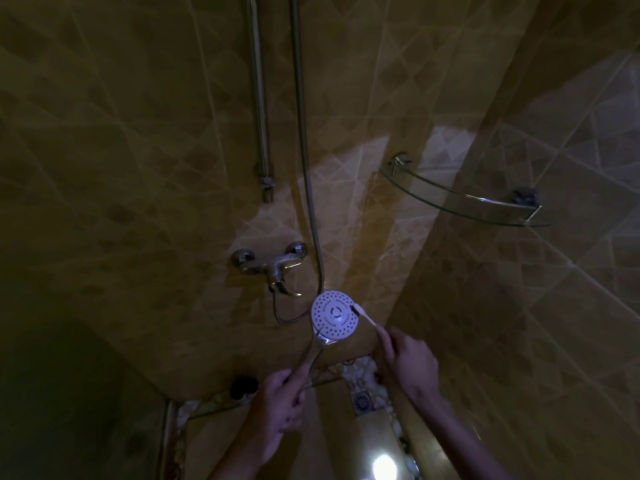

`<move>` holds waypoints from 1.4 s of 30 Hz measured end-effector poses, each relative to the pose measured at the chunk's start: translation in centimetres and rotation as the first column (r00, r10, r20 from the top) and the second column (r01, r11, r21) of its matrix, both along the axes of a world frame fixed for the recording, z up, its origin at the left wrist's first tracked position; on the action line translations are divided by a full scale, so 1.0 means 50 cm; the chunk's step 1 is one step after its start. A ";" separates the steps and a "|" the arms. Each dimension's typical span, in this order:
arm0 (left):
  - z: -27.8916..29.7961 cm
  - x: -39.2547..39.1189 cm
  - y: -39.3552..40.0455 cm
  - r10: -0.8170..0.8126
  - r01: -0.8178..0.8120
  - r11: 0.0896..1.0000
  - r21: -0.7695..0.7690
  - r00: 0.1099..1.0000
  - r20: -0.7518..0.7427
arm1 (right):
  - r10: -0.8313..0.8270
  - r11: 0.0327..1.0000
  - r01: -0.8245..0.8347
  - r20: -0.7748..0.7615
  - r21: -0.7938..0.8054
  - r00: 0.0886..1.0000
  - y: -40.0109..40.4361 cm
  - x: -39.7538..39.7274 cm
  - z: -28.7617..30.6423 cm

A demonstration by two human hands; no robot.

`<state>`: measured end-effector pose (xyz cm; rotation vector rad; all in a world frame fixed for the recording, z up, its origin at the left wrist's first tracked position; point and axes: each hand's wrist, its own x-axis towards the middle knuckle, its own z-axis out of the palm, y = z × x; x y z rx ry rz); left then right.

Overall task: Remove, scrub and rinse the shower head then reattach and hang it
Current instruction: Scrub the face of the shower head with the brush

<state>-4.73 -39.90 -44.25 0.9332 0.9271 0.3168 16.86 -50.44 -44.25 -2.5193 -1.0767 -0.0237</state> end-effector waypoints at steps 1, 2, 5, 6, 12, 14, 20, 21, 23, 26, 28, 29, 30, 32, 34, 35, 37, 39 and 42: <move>0.000 0.002 0.000 -0.006 0.006 1.000 -0.003 1.000 0.003 | -0.015 1.000 0.015 0.002 0.017 1.000 -0.001 0.010 0.009; 0.000 0.004 0.001 -0.006 0.006 1.000 -0.007 1.000 0.006 | -0.014 0.999 0.014 0.009 0.032 1.000 -0.004 0.015 0.012; 0.001 0.012 0.001 -0.005 0.005 1.000 -0.018 1.000 0.008 | 0.057 0.998 -0.057 0.029 0.019 0.998 -0.023 -0.015 -0.009; 0.004 0.014 0.000 -0.005 0.006 1.000 -0.019 1.000 0.006 | 0.091 0.996 -0.092 0.036 0.008 0.995 -0.031 -0.030 -0.022; 0.016 0.011 -0.005 -0.026 0.028 0.998 -0.054 0.999 0.042 | -0.058 0.995 0.063 -0.059 0.083 0.997 -0.027 0.009 -0.023; 0.021 0.012 -0.004 -0.033 0.035 0.997 -0.062 0.999 0.043 | -0.077 0.990 0.085 -0.079 0.111 0.994 -0.024 0.020 -0.018; 0.012 0.003 -0.003 -0.033 0.035 0.998 -0.061 0.999 0.027 | 0.021 0.994 -0.003 -0.167 0.111 0.986 -0.048 -0.062 -0.074; 0.010 0.002 -0.005 -0.028 0.030 0.998 -0.063 0.999 0.031 | 0.006 0.992 0.021 -0.200 0.128 0.980 -0.047 -0.061 -0.079; 0.009 0.000 -0.010 -0.025 0.027 0.997 -0.068 0.999 0.030 | -0.036 0.987 0.075 -0.254 0.146 0.967 -0.038 -0.047 -0.075; 0.011 -0.003 -0.012 -0.037 0.040 0.997 -0.073 0.999 0.033 | -0.092 0.978 0.137 -0.265 0.156 0.960 -0.023 -0.021 -0.052; 0.013 -0.003 -0.008 -0.045 0.048 0.996 -0.070 0.998 0.035 | -0.095 0.977 0.138 -0.250 0.161 0.964 -0.020 -0.024 -0.043; 0.014 -0.004 -0.007 -0.047 0.049 0.997 -0.064 0.998 0.034 | -0.080 0.982 0.115 -0.223 0.148 0.972 -0.021 -0.035 -0.044; 0.014 -0.004 -0.005 -0.043 0.045 0.997 -0.059 0.999 0.032 | -0.052 0.990 0.074 -0.176 0.118 0.983 -0.023 -0.052 -0.045; 0.013 -0.006 -0.005 -0.035 0.037 0.998 -0.053 0.999 0.024 | 0.024 0.999 -0.020 -0.079 0.040 0.997 -0.026 -0.084 -0.051; 0.013 -0.006 -0.007 -0.040 0.041 0.998 -0.045 0.999 0.018 | 0.020 0.999 -0.015 -0.112 0.047 0.993 -0.023 -0.085 -0.053; 0.012 -0.007 -0.010 -0.041 0.042 0.998 -0.042 0.999 0.018 | -0.016 0.998 0.025 -0.145 0.061 0.989 -0.018 -0.073 -0.051; 0.010 -0.009 -0.014 -0.039 0.040 0.998 -0.042 0.999 0.023 | -0.104 0.992 0.115 -0.177 0.049 0.979 -0.008 -0.046 -0.039; 0.009 -0.010 -0.017 -0.045 0.047 0.998 -0.046 0.998 0.037 | -0.149 0.987 0.159 -0.190 0.034 0.970 -0.005 -0.036 -0.026; 0.007 -0.011 -0.023 -0.041 0.042 0.998 -0.035 0.999 0.036 | -0.109 0.994 0.111 -0.112 0.014 0.988 -0.016 -0.067 -0.024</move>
